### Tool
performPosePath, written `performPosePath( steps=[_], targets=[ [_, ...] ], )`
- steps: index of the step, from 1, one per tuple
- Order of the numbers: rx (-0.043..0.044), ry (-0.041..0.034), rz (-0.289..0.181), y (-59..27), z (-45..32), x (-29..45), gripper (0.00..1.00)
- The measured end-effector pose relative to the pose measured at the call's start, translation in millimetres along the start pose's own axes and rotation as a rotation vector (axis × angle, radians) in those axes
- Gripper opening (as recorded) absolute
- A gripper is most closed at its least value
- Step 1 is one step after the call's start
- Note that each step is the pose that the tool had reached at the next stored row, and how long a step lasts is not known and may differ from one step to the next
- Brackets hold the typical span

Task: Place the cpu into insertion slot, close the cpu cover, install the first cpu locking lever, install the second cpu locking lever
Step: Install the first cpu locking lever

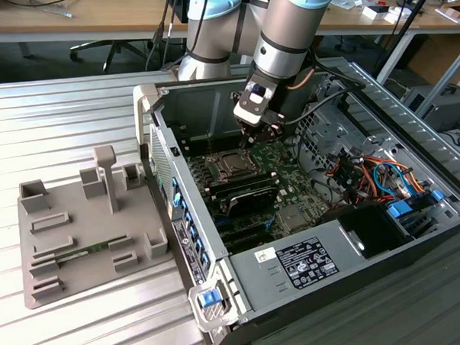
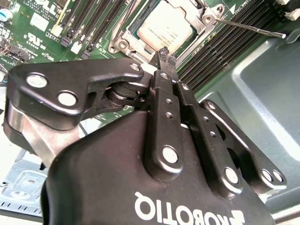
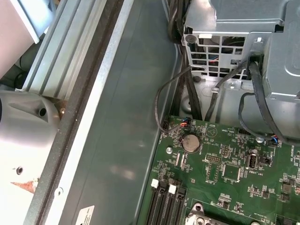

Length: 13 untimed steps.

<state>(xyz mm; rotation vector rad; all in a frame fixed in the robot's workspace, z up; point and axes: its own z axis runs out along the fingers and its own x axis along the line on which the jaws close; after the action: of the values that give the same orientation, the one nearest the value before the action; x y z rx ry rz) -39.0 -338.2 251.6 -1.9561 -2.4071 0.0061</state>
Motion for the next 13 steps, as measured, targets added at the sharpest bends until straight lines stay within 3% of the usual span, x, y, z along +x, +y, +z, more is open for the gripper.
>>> performPosePath(
  steps=[13],
  targets=[
    [0.0009, -0.0009, -0.028, 0.0, 0.0, 0.0, 0.10]
  ],
)
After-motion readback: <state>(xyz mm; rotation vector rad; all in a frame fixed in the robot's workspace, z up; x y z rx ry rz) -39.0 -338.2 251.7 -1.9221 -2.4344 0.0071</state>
